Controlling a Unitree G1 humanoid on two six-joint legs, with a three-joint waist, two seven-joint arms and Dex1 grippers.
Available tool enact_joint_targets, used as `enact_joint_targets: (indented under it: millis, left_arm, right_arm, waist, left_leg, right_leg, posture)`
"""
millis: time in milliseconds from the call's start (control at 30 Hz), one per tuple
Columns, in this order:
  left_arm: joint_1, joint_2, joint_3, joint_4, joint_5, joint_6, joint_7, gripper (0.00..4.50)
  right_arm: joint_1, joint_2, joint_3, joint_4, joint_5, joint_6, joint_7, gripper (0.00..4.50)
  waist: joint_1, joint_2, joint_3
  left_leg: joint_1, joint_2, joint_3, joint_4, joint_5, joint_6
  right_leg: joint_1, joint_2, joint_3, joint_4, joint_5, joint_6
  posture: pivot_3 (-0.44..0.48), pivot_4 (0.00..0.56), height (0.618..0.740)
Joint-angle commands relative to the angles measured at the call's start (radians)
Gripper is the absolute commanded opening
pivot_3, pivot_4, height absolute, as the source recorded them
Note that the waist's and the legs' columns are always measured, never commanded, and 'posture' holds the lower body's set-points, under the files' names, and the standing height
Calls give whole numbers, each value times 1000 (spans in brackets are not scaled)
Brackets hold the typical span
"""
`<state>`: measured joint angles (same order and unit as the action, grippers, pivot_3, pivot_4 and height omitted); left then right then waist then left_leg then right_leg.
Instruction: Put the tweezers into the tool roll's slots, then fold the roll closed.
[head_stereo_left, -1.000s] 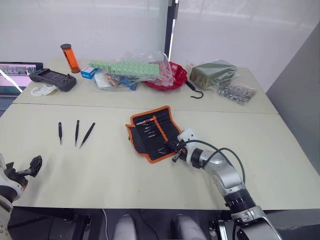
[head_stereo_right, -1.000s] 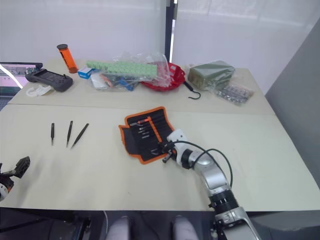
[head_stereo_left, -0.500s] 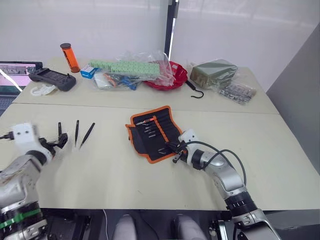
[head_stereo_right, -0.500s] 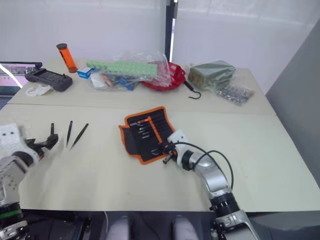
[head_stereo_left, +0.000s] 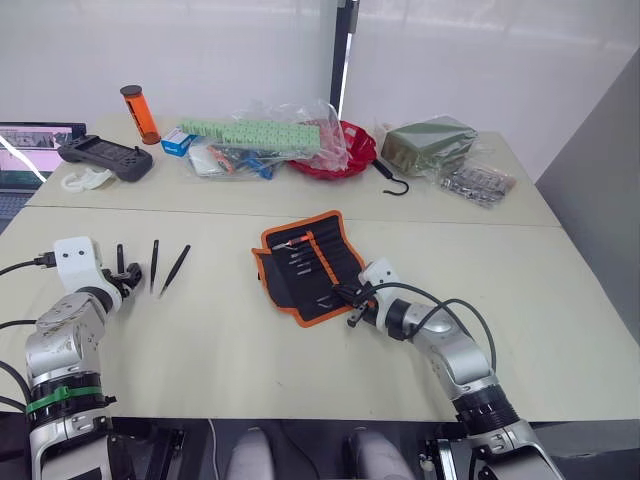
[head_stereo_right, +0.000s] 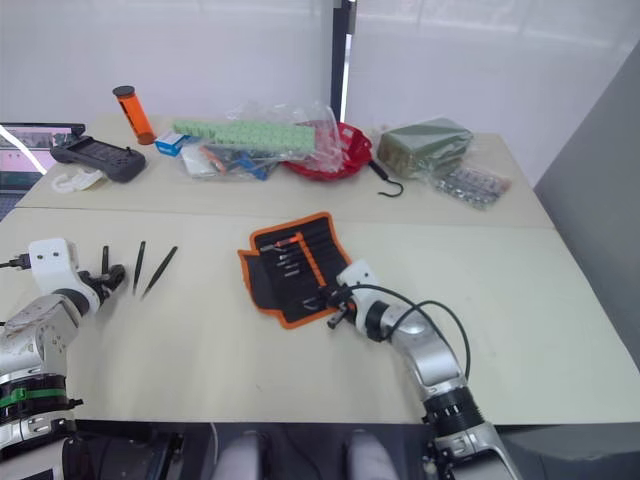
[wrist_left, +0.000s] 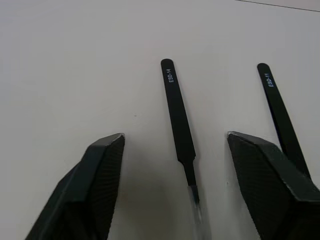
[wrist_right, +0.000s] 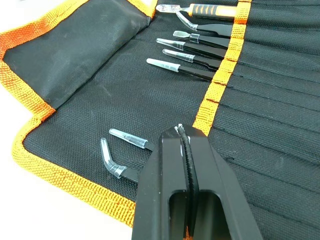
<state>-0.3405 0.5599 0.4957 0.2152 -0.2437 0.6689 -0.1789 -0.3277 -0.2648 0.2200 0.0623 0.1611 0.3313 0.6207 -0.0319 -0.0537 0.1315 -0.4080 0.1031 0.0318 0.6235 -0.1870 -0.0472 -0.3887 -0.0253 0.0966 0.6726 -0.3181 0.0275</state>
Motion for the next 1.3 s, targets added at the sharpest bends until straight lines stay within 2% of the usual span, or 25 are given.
enact_joint_targets:
  millis: [33, 233, 433, 600, 767, 833, 967, 1100, 1233, 1300]
  left_arm:
    - [11, -13, 20, -78, -25, 45, 27, 2000]
    - [15, -29, 15, -109, -34, 78, 49, 19]
    - [16, -32, 33, -110, -44, 66, 65, 19]
    - [-31, 7, 52, -86, -44, -20, 42, 19]
    - [-117, 66, -15, -99, -61, -135, -103, 19]
    - [-163, 77, -41, -103, -104, -105, -175, 19]
    - [-238, 157, -209, -133, -113, -78, -397, 19]
    - [-290, 244, -420, -125, -48, -117, -610, 19]
    - [-380, 247, -588, -101, -4, -175, -793, 19]
    - [-419, 232, -635, -86, 0, -185, -861, 19]
  right_arm:
    - [17, -15, -6, 31, -20, 27, -11, 0]
    - [2, -10, -2, 43, -21, 22, -8, 0]
    - [-4, -10, -2, 51, -22, 19, -6, 0]
    - [-5, -8, -3, 54, -23, 16, -7, 0]
    - [-3, -5, -5, 50, -24, 18, -11, 0]
    - [-1, -3, -5, 48, -24, 19, -14, 0]
    - [9, 0, -9, 40, -23, 22, -29, 0]
    - [26, 1, -9, 31, -26, 21, -44, 0]
    - [50, 7, -16, 6, -24, 25, -70, 0]
    - [62, 7, -24, -9, -22, 27, -87, 0]
  waist:
    - [2, 0, 0]
    - [5, 0, 0]
    - [6, 0, 0]
    - [8, 0, 0]
    - [18, -1, 1]
    - [18, -1, 1]
    - [17, 0, 2]
    - [16, 3, 4]
    - [20, 6, 6]
    - [21, 6, 6]
  left_leg:
    - [0, 0, 0, 0, 0, 0]
    - [0, 0, 0, 0, 0, 0]
    - [1, 0, 0, 0, 0, 0]
    - [1, 0, 0, 0, 0, 0]
    - [0, 0, 0, 0, 0, -1]
    - [0, 0, 0, 0, 1, -1]
    - [-1, 0, 1, 0, 1, -1]
    - [-1, 0, 1, 0, 1, -1]
    - [-2, 0, 1, 0, 1, -1]
    - [-4, 0, 1, 1, 1, -1]
  right_leg:
    - [0, 0, 0, 0, 0, 0]
    - [0, 0, 0, 0, 0, 0]
    - [0, 0, 0, 0, 0, 0]
    - [0, 0, 0, 0, 0, 0]
    - [0, 0, 0, 0, 0, 0]
    - [0, 0, 0, -1, 0, 0]
    - [0, 0, 0, -2, 0, 0]
    - [-1, 1, 0, -2, 0, 1]
    - [-1, 1, 0, -3, 0, 1]
    - [-1, 1, 0, -3, 0, 1]
  posture:
    - [0, 150, 737]
    - [0, 150, 737]
    - [0, 150, 737]
    - [0, 150, 737]
    - [0, 150, 737]
    - [0, 150, 737]
    - [0, 150, 737]
    - [0, 150, 737]
    - [0, 150, 737]
    - [0, 150, 737]
